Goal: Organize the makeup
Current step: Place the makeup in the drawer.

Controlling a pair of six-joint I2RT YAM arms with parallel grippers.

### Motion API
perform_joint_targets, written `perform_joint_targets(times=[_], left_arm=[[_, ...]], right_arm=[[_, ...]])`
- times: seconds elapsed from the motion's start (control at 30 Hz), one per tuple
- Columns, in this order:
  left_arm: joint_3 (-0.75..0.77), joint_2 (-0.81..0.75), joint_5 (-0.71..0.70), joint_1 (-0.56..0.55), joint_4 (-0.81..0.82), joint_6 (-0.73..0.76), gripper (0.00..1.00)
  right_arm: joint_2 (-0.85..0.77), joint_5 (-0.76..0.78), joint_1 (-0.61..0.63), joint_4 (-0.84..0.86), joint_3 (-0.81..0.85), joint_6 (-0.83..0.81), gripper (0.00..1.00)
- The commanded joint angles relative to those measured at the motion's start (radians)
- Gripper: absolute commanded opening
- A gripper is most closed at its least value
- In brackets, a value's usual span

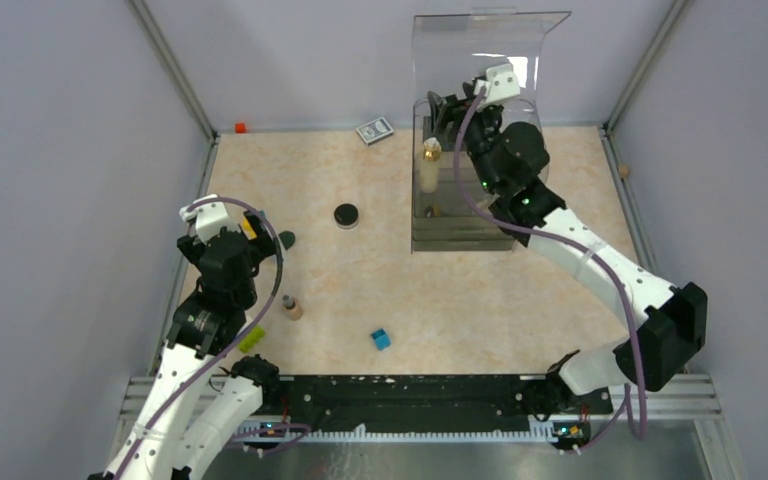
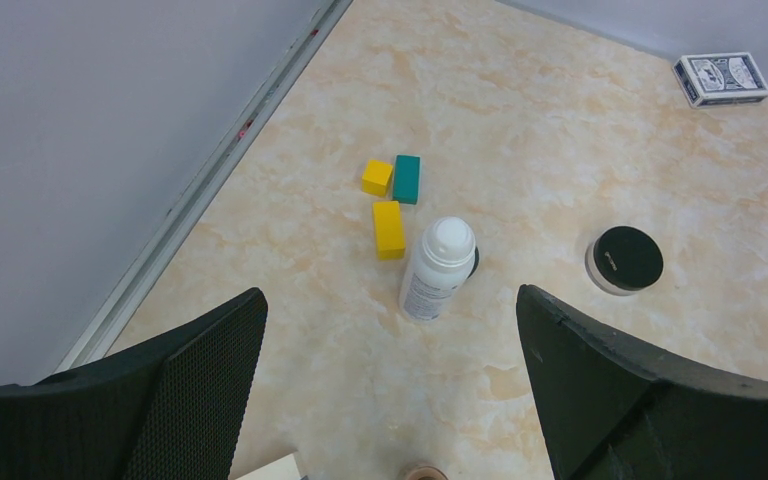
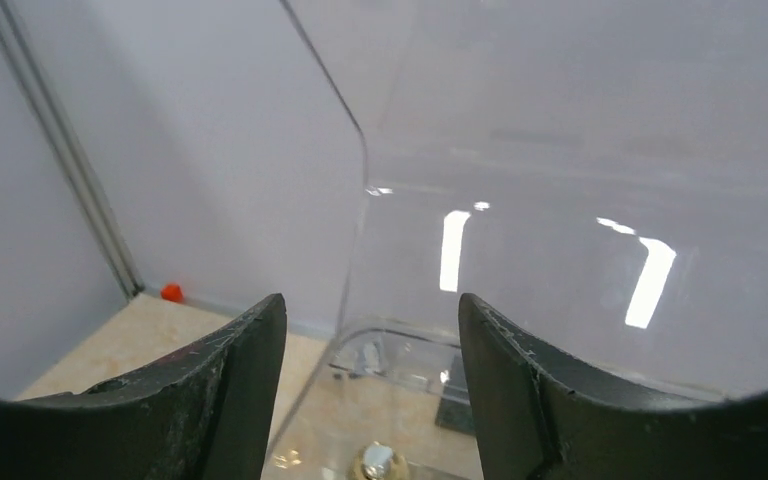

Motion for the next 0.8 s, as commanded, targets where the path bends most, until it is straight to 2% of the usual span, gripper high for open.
perform_joint_targets(times=[0.0,0.07,0.2,0.3,0.43,0.53,0.7,0.77], left_arm=[[0.002,0.008,-0.007,0.009,0.051,0.008,0.99],[0.020,0.001,-0.024,0.011,0.021,-0.012,0.99],[0.072,-0.078,-0.074,0.012,-0.068,-0.107,0.99],[0.047,-0.188,-0.105,0.013,-0.038,-0.095,0.99],[-0.023,-0.309,-0.099,0.014,0.067,-0.008,0.99],[-0.029,-0.321,-0.110,0.014,0.078,0.000,0.99],[-0.025,-0.297,-0.100,0.014,0.072,-0.003,0.99],[-0.028,-0.296,-0.099,0.014,0.078,0.003,0.99]], right_arm=[[-0.021,0.043,0.142,-0.103,0.110,-0.122,0.63],[-0.014,0.036,0.202,-0.126,0.129,-0.133,0.63],[0.013,-0.036,0.274,-0.169,0.135,-0.048,0.63],[0.053,-0.118,0.302,-0.180,0.120,0.008,0.63],[0.133,-0.233,0.330,-0.171,0.090,0.039,0.63],[0.214,-0.326,0.331,-0.115,0.070,0.109,0.63],[0.382,-0.388,0.340,-0.106,0.136,0.126,0.64],[0.445,-0.416,0.340,-0.105,0.170,0.126,0.71]])
